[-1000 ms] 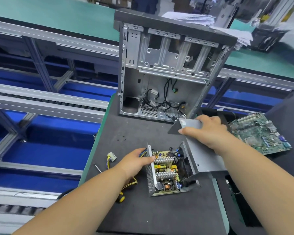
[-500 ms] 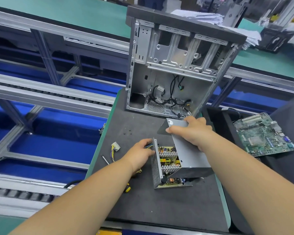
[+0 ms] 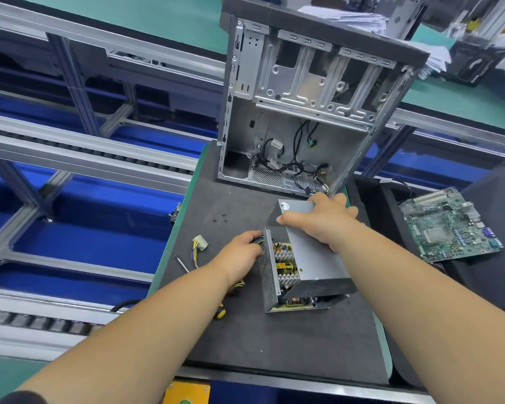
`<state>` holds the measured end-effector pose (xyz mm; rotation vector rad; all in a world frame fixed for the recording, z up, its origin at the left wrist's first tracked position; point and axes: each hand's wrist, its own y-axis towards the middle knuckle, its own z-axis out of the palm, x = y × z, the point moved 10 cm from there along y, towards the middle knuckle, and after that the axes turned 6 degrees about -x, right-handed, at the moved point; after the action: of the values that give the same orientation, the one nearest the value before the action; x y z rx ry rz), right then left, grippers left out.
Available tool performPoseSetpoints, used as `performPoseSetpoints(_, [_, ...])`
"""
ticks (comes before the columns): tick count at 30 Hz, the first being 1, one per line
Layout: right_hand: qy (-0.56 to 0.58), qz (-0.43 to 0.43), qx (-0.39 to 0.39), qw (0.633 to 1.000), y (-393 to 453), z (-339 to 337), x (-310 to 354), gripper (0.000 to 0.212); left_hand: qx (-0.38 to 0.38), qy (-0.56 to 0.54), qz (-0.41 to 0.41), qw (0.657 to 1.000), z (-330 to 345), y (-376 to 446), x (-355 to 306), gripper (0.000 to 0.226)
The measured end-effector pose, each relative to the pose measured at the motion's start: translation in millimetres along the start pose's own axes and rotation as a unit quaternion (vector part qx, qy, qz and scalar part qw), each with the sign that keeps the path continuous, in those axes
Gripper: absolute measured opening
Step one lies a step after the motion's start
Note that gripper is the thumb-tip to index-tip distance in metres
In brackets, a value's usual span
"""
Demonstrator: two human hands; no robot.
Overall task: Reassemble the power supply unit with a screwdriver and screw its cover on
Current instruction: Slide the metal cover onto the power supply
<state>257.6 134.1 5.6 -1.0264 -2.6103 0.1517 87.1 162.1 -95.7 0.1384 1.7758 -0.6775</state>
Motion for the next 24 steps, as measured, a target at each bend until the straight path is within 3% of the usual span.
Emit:
performPoseSetpoints(7, [-0.05,-0.012,-0.006,0.999,-5.9,2.6,3.1,0.099,-0.022,-0.002,0.009,1.0,-0.1,1.8,-0.4,0.035])
performPoseSetpoints(14, [-0.052,-0.011,-0.011,0.999,-7.4,7.2,8.3,0.096,-0.017,0.059,0.041,0.997,7.0,0.3,0.7,0.057])
performPoseSetpoints(24, [-0.038,0.014,-0.002,0.999,-12.1,30.2,-9.0,0.093,-0.03,0.039,0.024,0.999,9.2,5.4,10.8,0.053])
